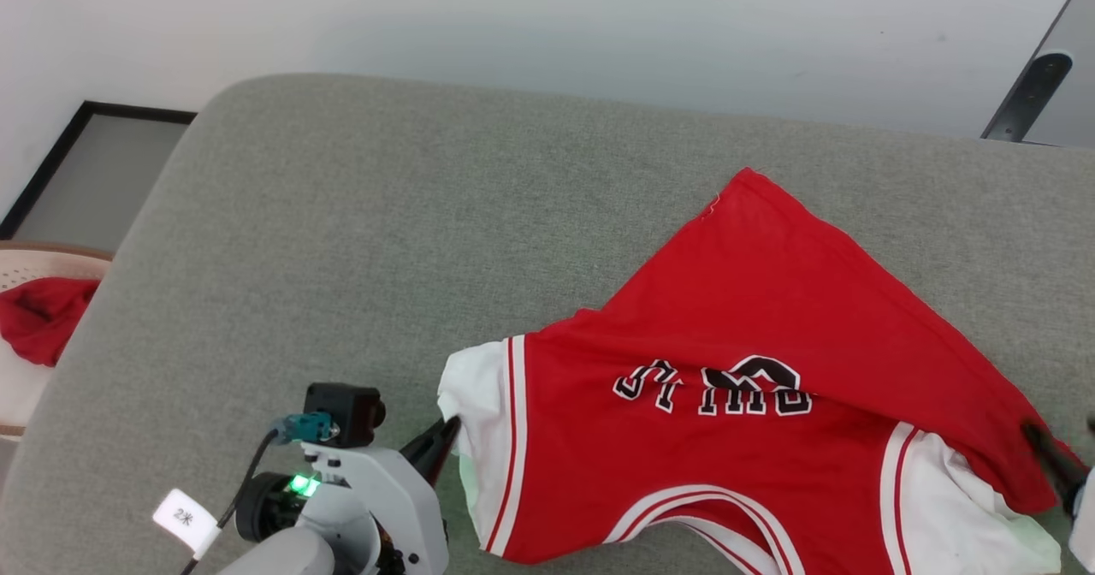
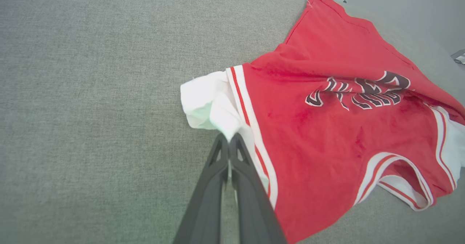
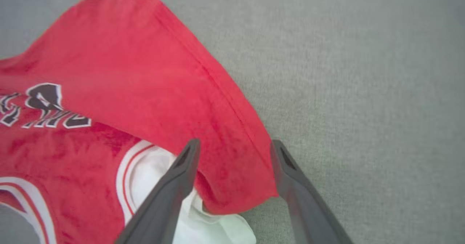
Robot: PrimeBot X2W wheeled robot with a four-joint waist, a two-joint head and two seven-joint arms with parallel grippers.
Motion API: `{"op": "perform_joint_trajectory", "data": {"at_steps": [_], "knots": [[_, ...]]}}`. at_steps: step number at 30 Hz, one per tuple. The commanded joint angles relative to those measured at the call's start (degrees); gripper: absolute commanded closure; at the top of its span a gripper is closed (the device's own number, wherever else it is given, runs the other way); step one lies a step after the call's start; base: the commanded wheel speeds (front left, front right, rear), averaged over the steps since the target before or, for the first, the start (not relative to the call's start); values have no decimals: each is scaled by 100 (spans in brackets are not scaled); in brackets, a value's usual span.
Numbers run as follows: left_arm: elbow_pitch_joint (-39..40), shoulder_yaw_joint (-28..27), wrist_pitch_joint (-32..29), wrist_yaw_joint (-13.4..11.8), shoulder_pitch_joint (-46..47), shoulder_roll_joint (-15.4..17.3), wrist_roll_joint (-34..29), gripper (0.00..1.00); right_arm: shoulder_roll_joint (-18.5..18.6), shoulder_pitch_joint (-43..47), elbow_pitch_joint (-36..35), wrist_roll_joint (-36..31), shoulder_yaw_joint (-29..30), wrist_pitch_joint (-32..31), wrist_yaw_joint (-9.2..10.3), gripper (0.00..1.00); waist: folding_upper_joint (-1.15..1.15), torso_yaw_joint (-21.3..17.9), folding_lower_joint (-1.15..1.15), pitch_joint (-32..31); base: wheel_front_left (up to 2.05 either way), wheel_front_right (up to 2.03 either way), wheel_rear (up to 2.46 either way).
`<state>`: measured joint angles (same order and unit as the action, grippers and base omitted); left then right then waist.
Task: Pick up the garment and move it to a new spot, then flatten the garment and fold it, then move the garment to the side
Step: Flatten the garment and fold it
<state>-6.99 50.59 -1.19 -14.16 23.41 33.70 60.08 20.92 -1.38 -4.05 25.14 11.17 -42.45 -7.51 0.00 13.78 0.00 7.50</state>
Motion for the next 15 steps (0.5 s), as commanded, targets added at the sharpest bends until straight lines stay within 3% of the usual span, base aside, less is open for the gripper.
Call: {"op": "perform_joint_trajectory", "data": {"at_steps": [1,5,9,15], "knots": [[4,-15,42,-38,-65,20,12,97,71,71,-183,-13,-83,301,3,0,0,-11,0,-9,0,0,0],[29,-36,98,-63,-91,23,1,93,407,85,-731,-320,-615,1759,3,0,0,-37,0,-28,0,0,0],[56,-20,117,-90,-133,13,0,92,475,-170,-707,-894,-922,3275,6,0,0,-40,0,-66,0,0,0],[57,36,87,-83,-95,-33,-18,98,451,-651,-308,-1631,-1364,4596,5,0,0,125,0,-141,0,0,0]]}}
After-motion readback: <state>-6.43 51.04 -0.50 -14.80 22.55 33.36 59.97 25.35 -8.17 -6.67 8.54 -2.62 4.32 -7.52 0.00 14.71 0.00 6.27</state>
